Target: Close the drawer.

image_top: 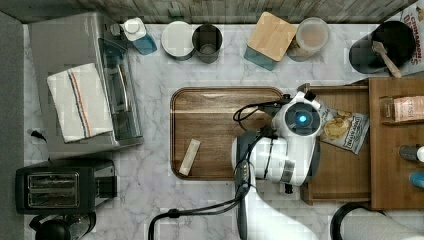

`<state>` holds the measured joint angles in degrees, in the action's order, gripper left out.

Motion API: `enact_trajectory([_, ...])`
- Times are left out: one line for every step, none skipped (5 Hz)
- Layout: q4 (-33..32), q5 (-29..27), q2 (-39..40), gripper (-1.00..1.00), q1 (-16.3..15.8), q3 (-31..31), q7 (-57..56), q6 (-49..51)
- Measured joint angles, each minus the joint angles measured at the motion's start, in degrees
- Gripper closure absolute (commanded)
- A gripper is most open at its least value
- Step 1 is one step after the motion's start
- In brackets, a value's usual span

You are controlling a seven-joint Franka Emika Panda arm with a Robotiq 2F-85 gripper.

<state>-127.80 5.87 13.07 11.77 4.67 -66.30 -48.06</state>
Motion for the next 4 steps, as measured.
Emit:
enact_trajectory([4.36, -1.23, 3.31, 1.00, 0.70, 1.07, -2.13, 2.18])
enact_trajectory([5.48, -0.81, 3.87, 1.00, 0.75, 3.16, -2.07, 2.74])
enact_trajectory([5.71, 1.02, 3.88, 1.00, 0.97, 4.71, -2.07, 2.66])
enact_trajectory([8.06, 1.30, 5.60, 1.00, 2.36, 4.95, -5.88, 3.19])
